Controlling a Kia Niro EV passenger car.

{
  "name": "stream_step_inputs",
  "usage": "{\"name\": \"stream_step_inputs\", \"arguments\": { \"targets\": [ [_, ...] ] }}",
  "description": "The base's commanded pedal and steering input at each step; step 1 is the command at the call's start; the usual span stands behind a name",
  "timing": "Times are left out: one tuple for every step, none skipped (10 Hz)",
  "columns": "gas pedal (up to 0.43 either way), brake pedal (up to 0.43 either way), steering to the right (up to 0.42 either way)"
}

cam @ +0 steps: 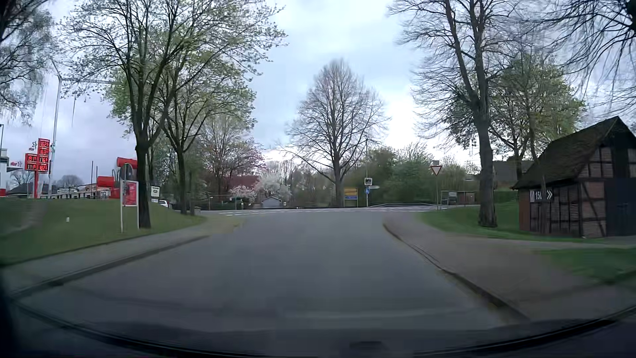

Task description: Follow the waypoints while adhering to traffic rules and regulations

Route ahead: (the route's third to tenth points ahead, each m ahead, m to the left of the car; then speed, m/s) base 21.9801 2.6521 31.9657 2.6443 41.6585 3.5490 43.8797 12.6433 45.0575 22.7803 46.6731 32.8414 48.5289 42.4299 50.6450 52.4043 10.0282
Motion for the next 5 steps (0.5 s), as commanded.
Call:
{"name": "stream_step_inputs", "arguments": {
  "targets": [
    [0.000,0.000,0.002],
    [0.000,0.006,0.001],
    [0.000,0.000,0.001],
    [0.000,0.000,0.002],
    [0.000,0.000,0.002]
  ]
}}
